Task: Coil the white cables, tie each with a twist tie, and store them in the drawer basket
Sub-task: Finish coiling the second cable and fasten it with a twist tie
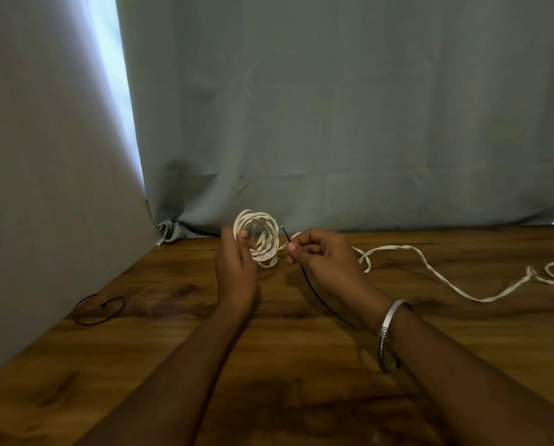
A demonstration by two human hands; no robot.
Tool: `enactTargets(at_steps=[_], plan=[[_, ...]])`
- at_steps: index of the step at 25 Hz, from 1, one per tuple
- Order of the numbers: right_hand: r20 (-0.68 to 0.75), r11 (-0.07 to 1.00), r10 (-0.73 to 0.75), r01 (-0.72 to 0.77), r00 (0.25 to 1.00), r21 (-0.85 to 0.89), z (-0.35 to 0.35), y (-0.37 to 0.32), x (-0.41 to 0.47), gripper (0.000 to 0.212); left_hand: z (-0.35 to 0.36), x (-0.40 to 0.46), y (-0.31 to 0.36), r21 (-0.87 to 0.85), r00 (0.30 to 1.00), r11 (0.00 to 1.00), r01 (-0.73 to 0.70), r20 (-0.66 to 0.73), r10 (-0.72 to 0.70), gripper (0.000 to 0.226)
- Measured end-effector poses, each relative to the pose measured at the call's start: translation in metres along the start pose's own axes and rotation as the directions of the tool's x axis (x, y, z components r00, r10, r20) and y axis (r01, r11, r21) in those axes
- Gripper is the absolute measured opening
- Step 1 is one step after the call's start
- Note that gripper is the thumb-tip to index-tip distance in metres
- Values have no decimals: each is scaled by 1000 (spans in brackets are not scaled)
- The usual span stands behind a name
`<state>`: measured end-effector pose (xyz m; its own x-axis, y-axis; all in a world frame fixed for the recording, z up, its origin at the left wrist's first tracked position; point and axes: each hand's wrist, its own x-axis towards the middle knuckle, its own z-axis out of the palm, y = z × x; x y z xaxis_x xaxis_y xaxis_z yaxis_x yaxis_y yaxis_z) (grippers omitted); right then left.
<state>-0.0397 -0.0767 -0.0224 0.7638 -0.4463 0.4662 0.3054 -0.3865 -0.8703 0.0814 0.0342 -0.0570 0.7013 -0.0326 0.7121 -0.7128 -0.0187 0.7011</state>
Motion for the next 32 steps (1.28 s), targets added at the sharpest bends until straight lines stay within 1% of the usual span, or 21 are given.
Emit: enactTargets(at_steps=[1,3,4,6,7,8,10,11,13,16,19,23,24,26,28,29,30,32], plan=[[18,994,91,-92,996,56,2,-3,-3,11,-1,-2,1,7,999,999,-39,14,39,29],[70,950,267,-275,961,151,3,-9,-11,16,0,-6,9,-4,997,997,-74,38,75,26],[82,926,320,-330,944,186,3,-10,-12,17,1,-9,13,-12,995,996,-84,46,85,26],[78,893,376,-383,923,237,3,-7,-13,12,4,-15,17,-40,990,995,-95,104,99,22],[65,878,394,-396,917,270,4,-5,-12,10,6,-19,19,-69,982,993,-98,156,108,21],[54,862,410,-406,910,304,4,0,-9,12,7,-23,20,-108,970,990,-92,213,114,23],[48,838,428,-416,903,353,4,7,-5,22,10,-29,19,-163,942,983,-81,309,128,29],[55,830,423,-412,904,375,4,9,-3,23,12,-30,16,-163,934,983,-89,329,139,32],[87,804,408,-403,909,438,5,14,-2,19,16,-29,9,-131,929,986,-106,341,145,37],[176,729,383,-414,907,545,5,18,-3,9,18,-29,9,-112,924,991,-75,365,111,42],[263,642,399,-472,878,604,6,13,-5,14,19,-30,6,-101,915,995,-18,400,57,45],[264,606,400,-469,878,642,7,6,-9,26,17,-29,4,-111,875,992,63,484,-1,39],[259,605,392,-460,883,650,7,5,-9,31,15,-30,9,-103,868,993,53,496,5,38],[228,609,397,-441,889,660,8,5,-7,39,12,-32,15,-123,849,992,-2,524,67,37],[179,613,411,-417,894,671,8,6,-6,41,10,-35,20,-154,828,988,-32,549,112,34],[168,618,415,-413,894,669,8,6,-6,41,9,-36,21,-146,829,988,-47,546,120,34],[162,625,417,-411,895,663,9,6,-6,41,10,-35,21,-129,834,990,-48,540,111,39],[159,633,420,-414,893,655,10,5,-7,41,11,-34,17,-84,838,995,-53,538,91,60]])
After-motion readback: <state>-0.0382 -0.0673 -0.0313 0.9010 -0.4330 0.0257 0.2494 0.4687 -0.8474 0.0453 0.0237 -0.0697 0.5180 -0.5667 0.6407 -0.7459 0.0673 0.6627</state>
